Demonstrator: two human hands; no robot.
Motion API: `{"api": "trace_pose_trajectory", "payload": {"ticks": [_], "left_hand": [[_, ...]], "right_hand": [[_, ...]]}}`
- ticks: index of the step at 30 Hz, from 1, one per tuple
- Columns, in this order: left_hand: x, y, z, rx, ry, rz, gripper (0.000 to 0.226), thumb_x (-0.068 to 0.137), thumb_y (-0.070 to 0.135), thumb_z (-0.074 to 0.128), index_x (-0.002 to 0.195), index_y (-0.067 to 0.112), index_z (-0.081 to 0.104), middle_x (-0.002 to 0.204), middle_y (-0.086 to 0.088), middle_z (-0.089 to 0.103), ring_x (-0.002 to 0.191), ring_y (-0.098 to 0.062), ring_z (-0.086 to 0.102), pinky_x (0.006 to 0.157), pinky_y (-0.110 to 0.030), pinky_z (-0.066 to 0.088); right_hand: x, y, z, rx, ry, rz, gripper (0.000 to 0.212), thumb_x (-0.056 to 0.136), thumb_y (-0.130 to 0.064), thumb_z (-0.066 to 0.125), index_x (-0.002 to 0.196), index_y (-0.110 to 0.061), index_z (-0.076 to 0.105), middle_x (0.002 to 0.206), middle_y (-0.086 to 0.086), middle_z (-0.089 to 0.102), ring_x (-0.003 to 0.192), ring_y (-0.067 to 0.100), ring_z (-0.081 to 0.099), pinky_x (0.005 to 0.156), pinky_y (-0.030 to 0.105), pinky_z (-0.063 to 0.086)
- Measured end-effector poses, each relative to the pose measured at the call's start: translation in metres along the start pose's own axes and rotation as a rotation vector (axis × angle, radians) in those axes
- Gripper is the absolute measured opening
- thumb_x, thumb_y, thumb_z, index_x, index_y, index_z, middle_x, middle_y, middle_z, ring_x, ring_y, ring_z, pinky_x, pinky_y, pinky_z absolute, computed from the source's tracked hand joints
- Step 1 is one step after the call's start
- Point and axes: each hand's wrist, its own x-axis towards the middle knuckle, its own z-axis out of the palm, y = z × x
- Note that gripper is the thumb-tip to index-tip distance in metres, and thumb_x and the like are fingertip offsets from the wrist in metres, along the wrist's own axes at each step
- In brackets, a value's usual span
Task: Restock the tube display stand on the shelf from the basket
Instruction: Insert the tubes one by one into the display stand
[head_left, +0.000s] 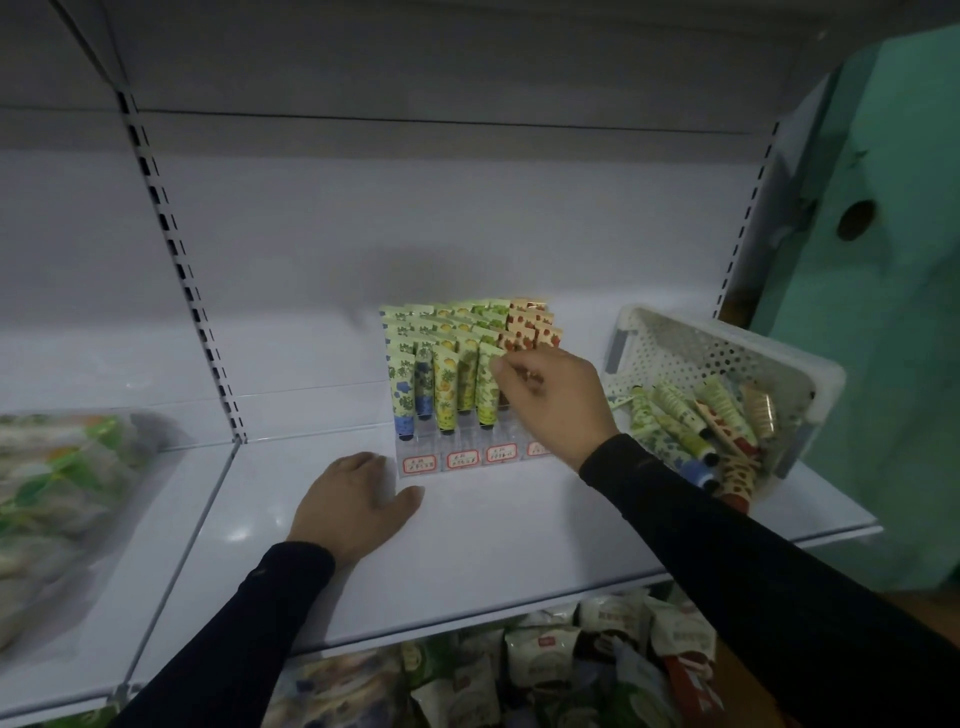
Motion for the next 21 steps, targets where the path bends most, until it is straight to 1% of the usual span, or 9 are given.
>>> {"api": "trace_pose_trajectory", "payload": {"ticks": [1,3,6,7,10,12,14,18,21], "left_hand": [[-0.003,0.003,-0.002,-0.012,0.029,-0.003,0.046,0.088,0.061,0.049,0.104,0.019,0.061,0.111,0.004,0.06,0.114,-0.02,0.054,0.09,-0.028,0.041],[-0.008,0.009,-0.007,-0.044,0.074,-0.015,0.051,0.088,0.059,0.052,0.111,0.016,0.064,0.116,0.0,0.063,0.114,-0.02,0.054,0.091,-0.029,0.041],[-0.016,0.022,-0.012,-0.066,0.12,0.044,0.068,0.079,0.07,0.039,0.114,0.019,0.068,0.114,0.0,0.067,0.108,-0.02,0.058,0.085,-0.027,0.042],[-0.018,0.028,-0.012,-0.063,0.155,0.055,0.068,0.08,0.071,0.037,0.111,0.02,0.07,0.112,0.0,0.069,0.104,-0.02,0.06,0.081,-0.026,0.043],[-0.02,0.056,-0.015,-0.112,0.237,0.043,0.048,0.09,0.056,0.052,0.107,0.016,0.073,0.109,-0.003,0.07,0.101,-0.023,0.062,0.076,-0.025,0.041],[-0.02,0.076,-0.014,-0.132,0.197,0.156,0.048,0.09,0.054,0.053,0.112,0.016,0.071,0.114,-0.002,0.069,0.104,-0.022,0.061,0.079,-0.023,0.041],[-0.015,0.095,-0.008,-0.129,0.113,0.278,0.048,0.092,0.051,0.054,0.125,0.017,0.065,0.126,0.0,0.065,0.114,-0.019,0.057,0.088,-0.022,0.039],[0.002,0.142,0.01,-0.135,-0.058,0.41,0.057,0.096,0.049,0.05,0.143,0.018,0.046,0.145,-0.002,0.048,0.132,-0.019,0.042,0.102,-0.023,0.031],[0.023,0.176,0.026,-0.083,-0.153,0.448,0.059,0.097,0.048,0.047,0.145,0.014,0.041,0.146,-0.009,0.045,0.133,-0.024,0.039,0.105,-0.029,0.032]], "right_hand": [[-0.006,0.006,-0.006,-0.001,0.002,-0.005,0.026,0.094,-0.036,0.058,0.098,-0.017,0.074,0.088,0.002,0.068,0.08,0.013,0.06,0.077,0.03,0.052],[-0.016,0.02,-0.017,-0.002,0.01,-0.008,0.027,0.093,-0.036,0.061,0.107,-0.016,0.073,0.094,0.002,0.067,0.085,0.013,0.061,0.08,0.029,0.052],[-0.03,0.044,-0.032,-0.091,0.006,-0.021,0.031,0.091,-0.035,0.064,0.11,-0.011,0.072,0.101,0.004,0.067,0.094,0.016,0.061,0.083,0.022,0.047],[-0.035,0.051,-0.038,-0.128,0.006,-0.021,0.031,0.09,-0.033,0.065,0.109,-0.01,0.072,0.1,0.006,0.067,0.095,0.017,0.061,0.083,0.021,0.044],[-0.048,0.068,-0.055,-0.184,0.018,0.02,0.031,0.087,-0.031,0.067,0.105,-0.006,0.073,0.1,0.01,0.067,0.096,0.022,0.061,0.085,0.024,0.045],[-0.054,0.078,-0.069,-0.216,0.005,0.079,0.032,0.088,-0.029,0.067,0.108,-0.005,0.072,0.106,0.011,0.065,0.101,0.024,0.06,0.087,0.019,0.04],[-0.057,0.092,-0.079,-0.279,-0.033,0.151,0.034,0.09,-0.029,0.066,0.114,-0.006,0.069,0.114,0.012,0.063,0.108,0.024,0.057,0.088,0.011,0.031],[-0.057,0.12,-0.093,-0.367,-0.094,0.268,0.04,0.09,-0.033,0.063,0.122,-0.008,0.064,0.124,0.015,0.06,0.119,0.025,0.05,0.096,0.019,0.03],[-0.054,0.133,-0.097,-0.443,-0.219,0.407,0.05,0.093,-0.04,0.056,0.133,-0.01,0.053,0.137,0.014,0.05,0.125,0.029,0.046,0.102,0.031,0.035]]}}
